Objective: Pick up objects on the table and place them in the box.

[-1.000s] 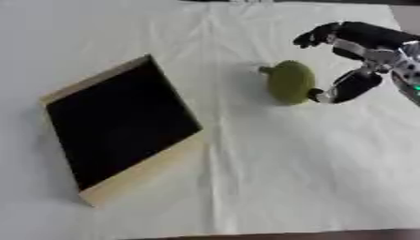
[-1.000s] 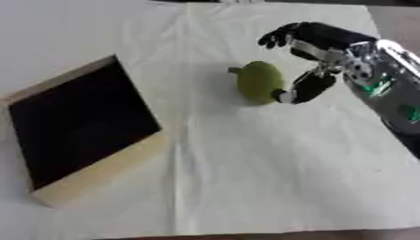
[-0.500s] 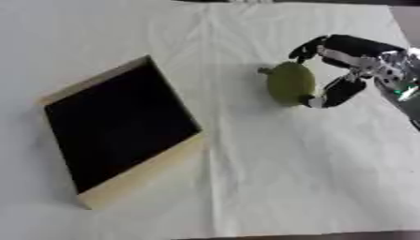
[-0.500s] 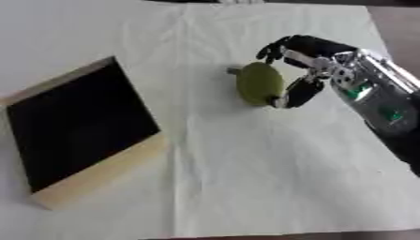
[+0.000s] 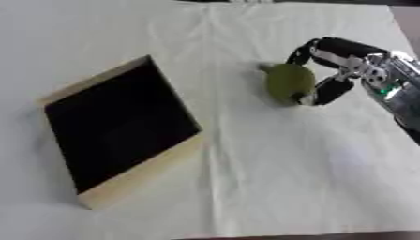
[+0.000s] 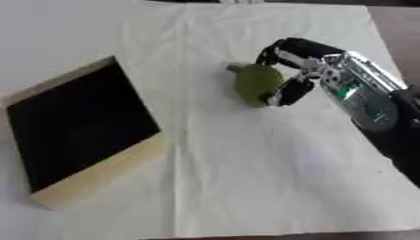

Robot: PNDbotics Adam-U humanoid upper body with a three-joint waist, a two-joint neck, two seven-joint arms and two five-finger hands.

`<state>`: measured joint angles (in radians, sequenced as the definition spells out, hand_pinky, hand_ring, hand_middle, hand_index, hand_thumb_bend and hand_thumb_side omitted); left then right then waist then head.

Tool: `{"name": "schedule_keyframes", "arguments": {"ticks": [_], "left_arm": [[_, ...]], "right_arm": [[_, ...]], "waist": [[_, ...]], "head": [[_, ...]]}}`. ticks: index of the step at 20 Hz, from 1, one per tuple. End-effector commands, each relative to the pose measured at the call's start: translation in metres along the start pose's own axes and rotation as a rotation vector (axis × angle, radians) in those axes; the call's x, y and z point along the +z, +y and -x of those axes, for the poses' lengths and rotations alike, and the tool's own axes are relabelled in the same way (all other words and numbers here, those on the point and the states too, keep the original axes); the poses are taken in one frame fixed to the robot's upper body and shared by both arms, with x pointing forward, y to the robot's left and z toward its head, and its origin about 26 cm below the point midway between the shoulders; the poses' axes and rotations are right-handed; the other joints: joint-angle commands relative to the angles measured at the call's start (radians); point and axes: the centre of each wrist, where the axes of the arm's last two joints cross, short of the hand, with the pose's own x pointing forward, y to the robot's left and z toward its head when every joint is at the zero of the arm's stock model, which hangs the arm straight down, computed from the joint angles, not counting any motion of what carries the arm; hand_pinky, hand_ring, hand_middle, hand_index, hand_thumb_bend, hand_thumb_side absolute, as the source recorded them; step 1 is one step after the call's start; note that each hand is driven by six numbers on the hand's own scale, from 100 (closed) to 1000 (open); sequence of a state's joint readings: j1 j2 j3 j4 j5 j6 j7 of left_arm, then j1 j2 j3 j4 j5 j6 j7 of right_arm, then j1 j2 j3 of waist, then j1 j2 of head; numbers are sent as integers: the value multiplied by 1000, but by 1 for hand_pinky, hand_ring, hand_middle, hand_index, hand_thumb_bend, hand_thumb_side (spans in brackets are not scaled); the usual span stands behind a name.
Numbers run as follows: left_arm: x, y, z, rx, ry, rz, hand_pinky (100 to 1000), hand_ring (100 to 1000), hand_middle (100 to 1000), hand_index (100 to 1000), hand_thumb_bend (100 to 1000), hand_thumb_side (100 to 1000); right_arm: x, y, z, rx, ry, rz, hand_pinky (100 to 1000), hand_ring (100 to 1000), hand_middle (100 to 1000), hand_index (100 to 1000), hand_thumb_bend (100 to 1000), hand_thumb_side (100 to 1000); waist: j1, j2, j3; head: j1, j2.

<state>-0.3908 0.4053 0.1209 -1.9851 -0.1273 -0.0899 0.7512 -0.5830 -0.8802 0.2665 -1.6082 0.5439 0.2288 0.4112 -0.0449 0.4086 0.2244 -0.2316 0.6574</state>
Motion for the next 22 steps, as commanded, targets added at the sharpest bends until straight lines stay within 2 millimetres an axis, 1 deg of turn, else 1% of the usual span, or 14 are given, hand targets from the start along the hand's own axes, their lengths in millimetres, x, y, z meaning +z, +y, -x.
{"name": "schedule_keyframes", "arguments": {"ticks": [1,2,5,12,18,22], "left_arm": [[-6,0,-6,10,-27,-2,580,618,640,732,955,818],[-6,-1,-6,11,-27,-2,580,618,640,732,955,818],[-7,0,-6,10,-30,-3,580,618,641,732,953,817],[-7,0,-6,4,-32,-4,581,618,641,732,950,816],[-7,1,-6,-1,-33,-5,582,619,642,733,944,816],[-7,1,-6,-2,-34,-3,582,619,642,733,942,816]], "right_arm": [[1,-9,1,18,20,72,832,705,567,714,200,100],[2,-9,0,10,13,87,830,700,565,711,192,100],[8,-13,-7,0,-35,133,811,669,555,707,130,100],[36,-36,-29,110,-152,232,803,657,562,723,157,100],[64,-61,-53,200,-260,355,808,661,570,737,139,100],[69,-75,-61,234,-327,418,810,664,573,740,123,100]], "waist": [[-2,-5,1],[-2,-5,0],[-3,-5,0],[-6,-11,-6],[-9,-17,-14],[-11,-22,-14]], "head": [[0,-6],[0,-6],[3,-1],[7,2],[12,4],[12,5]]}}
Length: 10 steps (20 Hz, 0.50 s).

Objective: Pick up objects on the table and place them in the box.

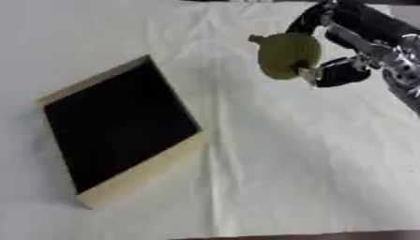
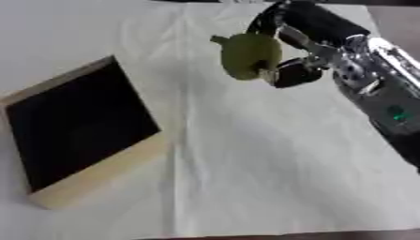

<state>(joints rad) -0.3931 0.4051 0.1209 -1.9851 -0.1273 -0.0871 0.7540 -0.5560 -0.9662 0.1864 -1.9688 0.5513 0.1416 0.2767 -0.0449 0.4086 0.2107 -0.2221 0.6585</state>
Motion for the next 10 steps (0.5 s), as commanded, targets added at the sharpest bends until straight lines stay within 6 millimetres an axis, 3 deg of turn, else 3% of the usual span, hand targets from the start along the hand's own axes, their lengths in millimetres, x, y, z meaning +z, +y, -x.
{"name": "schedule_keyframes", "arguments": {"ticks": [1,5,10], "left_arm": [[-7,2,-6,-3,-34,0,582,619,642,733,941,816],[-7,1,-6,-1,-35,5,584,620,643,734,939,816],[-6,-1,-6,10,-31,16,585,621,643,734,939,816]], "right_arm": [[1,-25,-4,74,-58,70,811,665,574,741,116,100],[-9,-35,-15,92,-167,97,812,668,579,743,100,100],[-29,-41,-44,110,-327,143,813,661,582,741,102,100]], "waist": [[-11,-23,-1],[-15,-30,0],[-13,-39,12]], "head": [[3,5],[-6,10],[-29,17]]}}
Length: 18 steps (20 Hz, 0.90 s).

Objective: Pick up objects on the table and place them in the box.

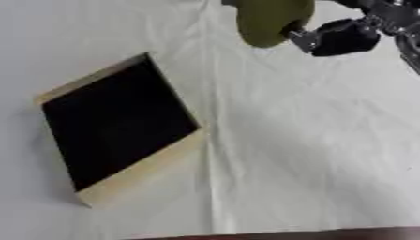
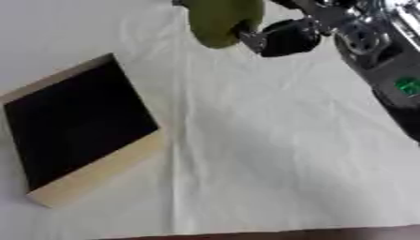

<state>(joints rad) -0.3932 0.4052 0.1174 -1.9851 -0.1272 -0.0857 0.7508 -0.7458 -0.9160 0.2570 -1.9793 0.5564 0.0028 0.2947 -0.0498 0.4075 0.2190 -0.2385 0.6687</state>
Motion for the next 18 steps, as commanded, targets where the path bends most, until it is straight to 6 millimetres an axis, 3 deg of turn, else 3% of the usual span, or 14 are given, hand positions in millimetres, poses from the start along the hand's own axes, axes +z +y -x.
{"name": "schedule_keyframes", "arguments": {"ticks": [1,4,7,8,9,10,18], "left_arm": [[-6,-1,-6,12,-32,9,584,621,643,734,939,815],[-7,1,-6,6,-32,2,584,621,643,733,940,815],[-6,1,-6,4,-31,-1,584,620,643,733,940,814],[-7,1,-6,4,-32,-3,584,621,644,733,939,814],[-7,2,-6,4,-33,-5,584,621,644,733,939,814],[-7,2,-6,4,-34,-8,585,621,644,733,939,814],[-8,1,-6,10,-35,-15,585,621,644,733,938,814]], "right_arm": [[-14,-12,-16,47,-102,55,812,653,582,740,100,100],[-43,-26,-45,34,-190,112,810,627,580,737,100,100],[-58,-28,-66,25,-241,108,812,621,579,736,100,100],[-62,-26,-73,24,-262,94,820,623,580,737,100,100],[-65,-25,-78,26,-278,78,821,624,579,738,169,100],[-68,-23,-84,26,-294,62,820,623,580,738,100,100],[-91,-2,-114,-8,-332,-42,810,618,576,729,100,100]], "waist": [[-7,-38,5],[-7,-34,-6],[-7,-32,-8],[-8,-31,-7],[-8,-31,-7],[-8,-30,-7],[-8,-26,3]], "head": [[-16,7],[-9,6],[-7,7],[-8,8],[-9,8],[-10,8],[-25,6]]}}
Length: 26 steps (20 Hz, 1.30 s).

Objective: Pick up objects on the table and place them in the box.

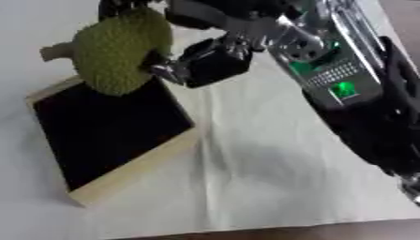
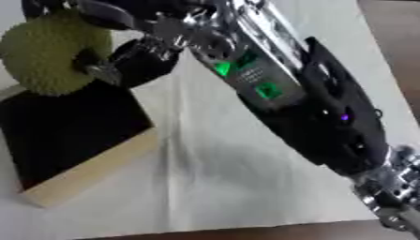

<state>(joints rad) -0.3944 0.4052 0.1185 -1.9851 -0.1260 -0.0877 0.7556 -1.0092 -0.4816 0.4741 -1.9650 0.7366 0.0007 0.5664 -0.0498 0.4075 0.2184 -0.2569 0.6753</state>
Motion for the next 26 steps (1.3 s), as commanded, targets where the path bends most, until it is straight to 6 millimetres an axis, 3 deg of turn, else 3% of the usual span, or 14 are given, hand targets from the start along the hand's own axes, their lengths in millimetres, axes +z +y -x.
{"name": "schedule_keyframes", "arguments": {"ticks": [1,12,17,22,26], "left_arm": [[-7,1,-6,9,-34,-9,586,621,644,733,937,814],[-8,-3,-8,30,-40,-11,587,622,642,732,940,814],[-8,-4,-8,37,-38,-9,587,621,641,732,940,813],[-8,-4,-8,35,-35,-9,587,621,640,731,940,813],[-7,-3,-7,31,-32,-12,587,621,640,731,939,813]], "right_arm": [[-12,4,-2,9,1,-20,809,618,576,729,100,100],[-56,67,7,-14,35,-134,805,622,577,729,100,100],[-67,92,9,14,28,-215,820,705,656,790,269,100],[-67,100,11,37,-16,-284,855,827,788,883,360,100],[-60,89,13,36,-44,-242,877,884,856,930,332,250]], "waist": [[-9,-25,5],[-6,-11,29],[-6,-7,34],[-7,-9,32],[-9,-11,27]], "head": [[-8,-1],[-43,-4],[-50,-2],[-48,-3],[-42,-3]]}}
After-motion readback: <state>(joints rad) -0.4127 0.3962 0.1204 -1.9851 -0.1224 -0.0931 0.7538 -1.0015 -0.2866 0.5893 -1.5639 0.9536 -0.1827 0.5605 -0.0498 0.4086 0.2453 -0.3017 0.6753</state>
